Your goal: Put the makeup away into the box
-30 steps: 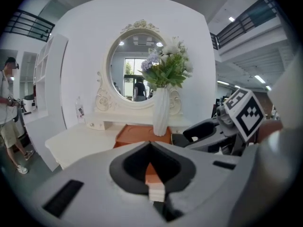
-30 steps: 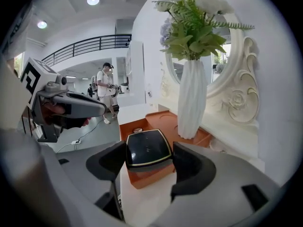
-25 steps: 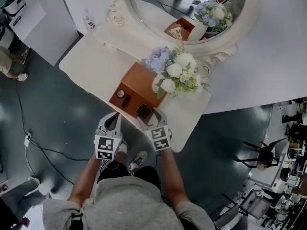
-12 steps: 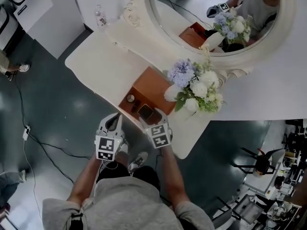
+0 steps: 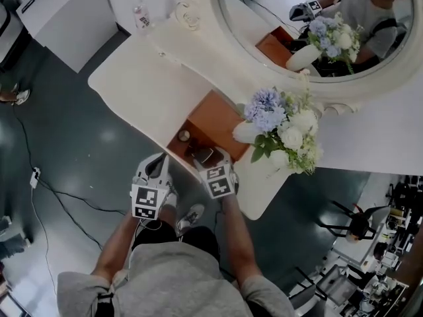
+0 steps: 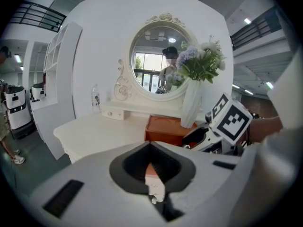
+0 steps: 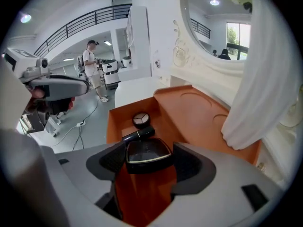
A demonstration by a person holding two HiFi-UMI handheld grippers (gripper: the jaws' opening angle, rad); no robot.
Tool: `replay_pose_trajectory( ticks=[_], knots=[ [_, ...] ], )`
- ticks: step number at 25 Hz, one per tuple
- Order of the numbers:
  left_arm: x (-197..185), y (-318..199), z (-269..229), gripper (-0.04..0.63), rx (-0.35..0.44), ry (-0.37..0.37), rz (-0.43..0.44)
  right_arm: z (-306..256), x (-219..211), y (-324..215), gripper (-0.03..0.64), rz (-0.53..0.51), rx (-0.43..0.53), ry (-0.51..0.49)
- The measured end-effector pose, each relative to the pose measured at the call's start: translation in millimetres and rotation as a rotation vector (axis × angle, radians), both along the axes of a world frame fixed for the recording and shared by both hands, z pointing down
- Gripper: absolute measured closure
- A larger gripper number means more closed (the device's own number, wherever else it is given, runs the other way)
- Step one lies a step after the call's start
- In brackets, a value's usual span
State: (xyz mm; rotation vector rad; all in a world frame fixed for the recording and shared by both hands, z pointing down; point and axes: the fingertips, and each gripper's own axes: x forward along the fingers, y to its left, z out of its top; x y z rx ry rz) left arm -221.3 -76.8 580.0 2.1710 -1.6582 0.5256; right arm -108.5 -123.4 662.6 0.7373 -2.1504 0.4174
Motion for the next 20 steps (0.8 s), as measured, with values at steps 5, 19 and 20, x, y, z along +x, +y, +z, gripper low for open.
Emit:
replay_pose_trajectory(
  ticks=[5,19,20],
  knots=[
    [-3.1,-2.9,6.3,0.595,-0.012,0.003,-0.003,16.3,-4.7,-2.3,0.293,-0.028,-0.026,0.041],
    [-3.7,-0.9,2.6,0.595,-0.009,-0.004,-0.017,15.0,-10.0,-2.2,0.291,-0.019,-0.023,0.03],
    [-2.2,0.5,0.4,0.595,-0.006,-0.006,-0.017,12.1,-9.0,-0.7,0.291,-0.019,-0.017,0.022]
  ],
)
